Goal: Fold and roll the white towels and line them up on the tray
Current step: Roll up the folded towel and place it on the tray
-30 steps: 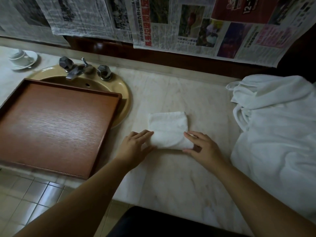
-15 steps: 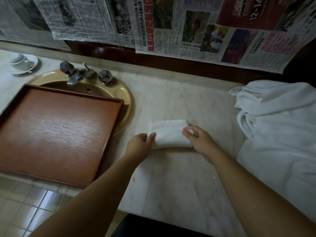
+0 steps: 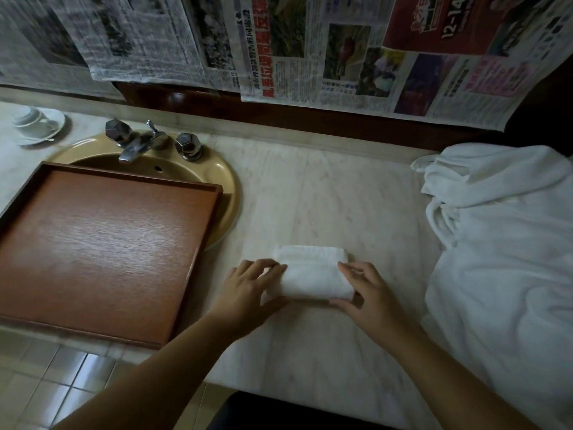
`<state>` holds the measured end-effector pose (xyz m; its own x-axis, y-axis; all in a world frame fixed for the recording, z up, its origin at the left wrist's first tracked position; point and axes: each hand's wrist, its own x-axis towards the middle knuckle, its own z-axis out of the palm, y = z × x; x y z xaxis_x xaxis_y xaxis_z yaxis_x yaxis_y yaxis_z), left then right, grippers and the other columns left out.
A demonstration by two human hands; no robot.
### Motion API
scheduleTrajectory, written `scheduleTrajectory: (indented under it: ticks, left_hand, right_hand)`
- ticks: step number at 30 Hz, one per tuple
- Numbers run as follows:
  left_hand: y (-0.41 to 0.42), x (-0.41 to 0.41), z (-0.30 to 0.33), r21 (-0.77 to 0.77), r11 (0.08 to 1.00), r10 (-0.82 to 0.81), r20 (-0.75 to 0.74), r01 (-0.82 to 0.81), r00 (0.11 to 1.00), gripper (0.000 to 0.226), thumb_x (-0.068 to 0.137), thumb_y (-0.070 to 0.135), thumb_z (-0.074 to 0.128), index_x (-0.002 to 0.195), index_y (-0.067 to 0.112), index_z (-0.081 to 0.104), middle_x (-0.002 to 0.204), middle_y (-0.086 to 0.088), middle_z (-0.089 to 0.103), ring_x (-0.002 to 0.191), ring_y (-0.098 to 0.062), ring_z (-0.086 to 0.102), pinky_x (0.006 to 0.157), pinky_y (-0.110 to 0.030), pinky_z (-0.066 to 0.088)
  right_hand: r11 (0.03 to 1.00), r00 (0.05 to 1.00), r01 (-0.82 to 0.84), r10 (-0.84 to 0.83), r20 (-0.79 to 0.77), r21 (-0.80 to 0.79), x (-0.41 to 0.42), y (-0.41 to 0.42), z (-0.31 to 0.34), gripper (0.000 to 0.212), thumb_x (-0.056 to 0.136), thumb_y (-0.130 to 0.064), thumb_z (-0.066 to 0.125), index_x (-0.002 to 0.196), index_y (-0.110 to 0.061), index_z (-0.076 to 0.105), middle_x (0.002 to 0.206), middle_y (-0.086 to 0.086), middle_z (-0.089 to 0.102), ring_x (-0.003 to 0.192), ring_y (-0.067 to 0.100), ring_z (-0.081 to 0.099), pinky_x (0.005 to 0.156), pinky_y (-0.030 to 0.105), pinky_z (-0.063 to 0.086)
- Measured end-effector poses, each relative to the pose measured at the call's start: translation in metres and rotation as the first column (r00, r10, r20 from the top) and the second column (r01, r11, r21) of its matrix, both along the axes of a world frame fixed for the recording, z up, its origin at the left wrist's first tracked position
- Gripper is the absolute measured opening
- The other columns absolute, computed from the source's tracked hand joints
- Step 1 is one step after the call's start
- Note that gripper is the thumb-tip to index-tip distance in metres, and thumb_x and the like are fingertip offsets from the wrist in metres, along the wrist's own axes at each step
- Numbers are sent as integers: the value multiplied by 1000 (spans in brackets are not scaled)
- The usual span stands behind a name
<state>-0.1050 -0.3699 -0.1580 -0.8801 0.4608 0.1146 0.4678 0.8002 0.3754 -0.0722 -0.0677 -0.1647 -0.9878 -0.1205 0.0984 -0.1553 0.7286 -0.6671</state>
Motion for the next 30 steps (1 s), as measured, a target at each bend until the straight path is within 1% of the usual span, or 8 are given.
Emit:
scheduleTrajectory:
  ticks: [6, 12, 15, 18, 20, 23, 26, 30]
  left_hand:
    - [-5, 17, -3, 59, 997, 40, 143, -49, 989, 59, 97, 69, 51, 144, 34, 56, 134, 10, 59, 106, -15, 56, 93, -35, 51]
    - [10, -4, 3, 191, 939, 177, 445, -287, 878, 62, 95, 76, 40, 132, 33, 65, 118, 10, 66, 105, -12, 58, 98, -37, 48]
    - [19, -13, 11, 155, 891, 278, 554, -426, 785, 52, 96, 71, 52, 118, 26, 68, 101, 10, 67, 94, -11, 61, 82, -32, 49]
    - [29, -20, 25, 80, 828, 379, 650, -555, 659, 54, 92, 72, 58, 114, 23, 60, 99, 7, 65, 94, -16, 62, 77, -32, 48]
    - [30, -26, 31, 51, 797, 402, 699, -602, 591, 62, 88, 75, 60, 122, 23, 57, 109, 4, 67, 101, -20, 64, 86, -36, 53]
    - [31, -30, 38, -51, 785, 475, 690, -618, 546, 70, 86, 80, 59, 117, 17, 62, 108, -4, 69, 99, -23, 66, 89, -39, 56]
    - [36, -30, 44, -107, 753, 496, 742, -650, 452, 83, 82, 84, 58, 91, 3, 75, 79, -9, 78, 78, -25, 75, 83, -41, 63]
    - [38, -32, 55, -69, 526, 311, 943, -848, 116, 76, 74, 71, 81, 101, 2, 66, 77, -12, 78, 71, -25, 79, 73, -37, 66]
  right_hand:
    - [994, 983, 57, -39, 179, -97, 22, 0, 5, 59, 86, -42, 81, 139, -22, 64, 115, -6, 54, 97, 4, 58, 91, 3, 38]
    - [956, 900, 243, -160, 407, -162, -10, -9, 10, 19, 97, -41, 68, 116, -37, 67, 103, 4, 56, 91, 13, 62, 85, 27, 46]
    - [942, 861, 296, -192, 471, -156, -23, -11, 10, 32, 85, -62, 63, 104, -36, 67, 109, 8, 64, 97, 20, 66, 78, 30, 48]
    - [923, 853, 373, -301, 427, -94, -31, -16, 21, 20, 91, -39, 73, 109, -36, 64, 111, 8, 57, 90, 17, 61, 83, 31, 50]
    - [947, 935, 321, -322, 147, 28, -28, -25, 32, 24, 93, -23, 68, 115, -33, 70, 111, 4, 56, 93, 19, 58, 89, 32, 48]
    - [950, 984, 115, -68, -167, 290, -9, -49, 26, 49, 88, -17, 45, 129, -24, 71, 134, 8, 65, 120, 34, 61, 100, 41, 48]
    - [909, 998, 57, -42, -47, 413, 13, -70, 17, 60, 98, -26, 39, 158, -17, 40, 165, 15, 34, 152, 38, 30, 120, 56, 28]
    - [838, 994, -12, -51, 99, 545, 6, -76, 22, 94, 81, -46, 47, 164, -14, 18, 168, 20, 20, 155, 43, 14, 126, 61, 2]
